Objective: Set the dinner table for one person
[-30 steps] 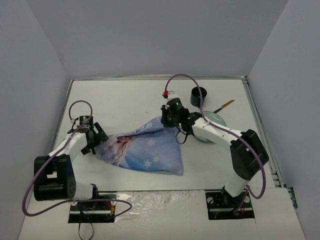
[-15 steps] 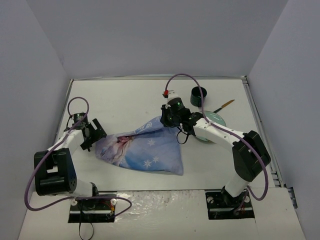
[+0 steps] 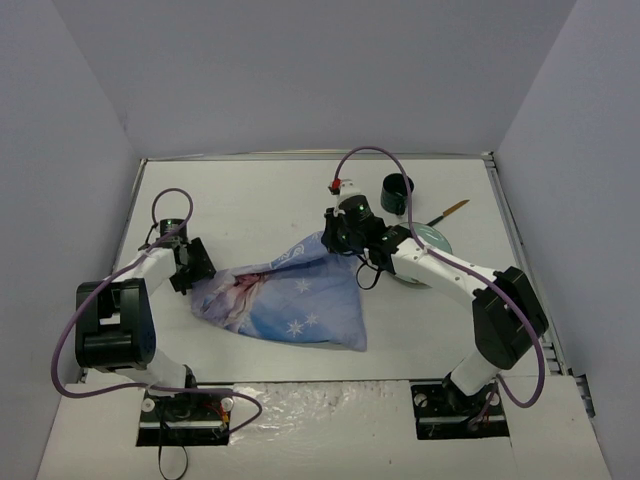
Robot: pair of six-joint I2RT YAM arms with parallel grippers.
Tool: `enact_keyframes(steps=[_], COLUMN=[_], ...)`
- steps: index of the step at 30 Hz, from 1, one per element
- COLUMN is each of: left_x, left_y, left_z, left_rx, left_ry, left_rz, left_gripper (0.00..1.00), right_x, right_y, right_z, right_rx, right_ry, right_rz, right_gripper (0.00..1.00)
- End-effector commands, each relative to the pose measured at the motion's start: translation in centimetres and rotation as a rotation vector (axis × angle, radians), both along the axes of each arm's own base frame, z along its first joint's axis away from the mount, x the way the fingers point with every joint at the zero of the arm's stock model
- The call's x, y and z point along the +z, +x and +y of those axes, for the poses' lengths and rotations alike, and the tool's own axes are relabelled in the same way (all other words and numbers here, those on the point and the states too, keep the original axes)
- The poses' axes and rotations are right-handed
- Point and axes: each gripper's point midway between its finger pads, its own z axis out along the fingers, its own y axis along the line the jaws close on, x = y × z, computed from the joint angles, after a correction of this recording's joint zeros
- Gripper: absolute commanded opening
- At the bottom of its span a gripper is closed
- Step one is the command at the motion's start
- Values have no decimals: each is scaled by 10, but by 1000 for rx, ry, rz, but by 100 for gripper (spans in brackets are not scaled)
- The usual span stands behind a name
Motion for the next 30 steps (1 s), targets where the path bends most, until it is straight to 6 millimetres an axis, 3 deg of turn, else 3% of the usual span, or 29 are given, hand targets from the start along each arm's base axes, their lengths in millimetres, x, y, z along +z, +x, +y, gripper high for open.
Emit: enact_keyframes(steps=[1,3,6,8,11,15,17,19,24,28,30], left_x=[-17,-21,-22,-17,8,85,143,212,329,379,412], left_y=[-21,-24,-22,-17,-6,16,30,45,57,70,73], left_z=[-14,-12,-23,-23,-19,-1,13,34,76,106,130], left_rx=[-45,-38,-62,-63,-66,9,58,118,261,355,400], left_ry=[18,36,31,34,38,6,10,24,28,-28,-32], left_rz=[121,141,138,123,73,-86,-210,-361,-617,-770,-879], left_gripper=[49,42,22,1,0,0,0,0,0,0,0], right_x=[43,44,47,51,62,101,128,168,253,304,321], right_y=[9,7,7,6,5,5,4,5,22,45,55], right_z=[1,1,0,-1,-4,-11,-17,-24,-49,-75,-81], right_rx=[-18,-18,-21,-25,-31,-44,-50,-60,-108,-186,-201], right_ry=[85,87,92,98,106,125,138,168,213,186,170], right_rz=[-104,-104,-109,-118,-140,-203,-250,-313,-469,-597,-645], right_gripper=[0,0,0,0,0,0,0,0,0,0,0])
